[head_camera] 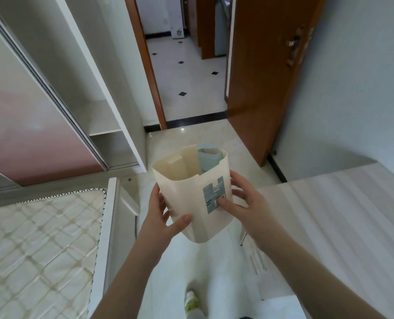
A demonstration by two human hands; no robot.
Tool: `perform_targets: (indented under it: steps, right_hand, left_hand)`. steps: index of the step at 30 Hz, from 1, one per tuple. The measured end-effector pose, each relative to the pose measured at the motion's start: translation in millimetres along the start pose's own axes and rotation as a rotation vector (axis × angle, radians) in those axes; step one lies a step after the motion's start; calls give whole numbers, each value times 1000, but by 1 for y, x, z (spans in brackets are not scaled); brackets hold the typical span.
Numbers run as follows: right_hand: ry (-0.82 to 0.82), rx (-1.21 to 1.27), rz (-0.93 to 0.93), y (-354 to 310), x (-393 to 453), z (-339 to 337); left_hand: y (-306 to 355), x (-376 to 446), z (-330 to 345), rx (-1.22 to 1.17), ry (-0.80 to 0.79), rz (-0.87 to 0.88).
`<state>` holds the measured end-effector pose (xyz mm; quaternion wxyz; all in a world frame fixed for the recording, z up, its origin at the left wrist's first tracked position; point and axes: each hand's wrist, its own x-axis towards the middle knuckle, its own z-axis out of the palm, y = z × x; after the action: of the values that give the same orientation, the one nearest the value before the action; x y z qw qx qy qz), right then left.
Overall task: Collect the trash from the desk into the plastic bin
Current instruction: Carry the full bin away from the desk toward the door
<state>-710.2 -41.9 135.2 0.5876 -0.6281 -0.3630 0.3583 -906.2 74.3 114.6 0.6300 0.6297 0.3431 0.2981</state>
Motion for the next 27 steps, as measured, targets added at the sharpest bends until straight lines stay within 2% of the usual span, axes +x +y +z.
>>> perform_targets:
  steps: [5,9,19,27]
  right_hand:
    - [33,4,60,-20,67,44]
    - [90,68,18,-24,104,58]
    - [136,62,18,-14,195,28]
    - [207,66,24,13,285,-25]
  left_hand:
    - [19,65,-60,40,-13,8]
    - [28,111,-76,66,-36,22]
    - [18,213,-60,59,-81,-26]
    - [22,319,-16,77,-149,-66]
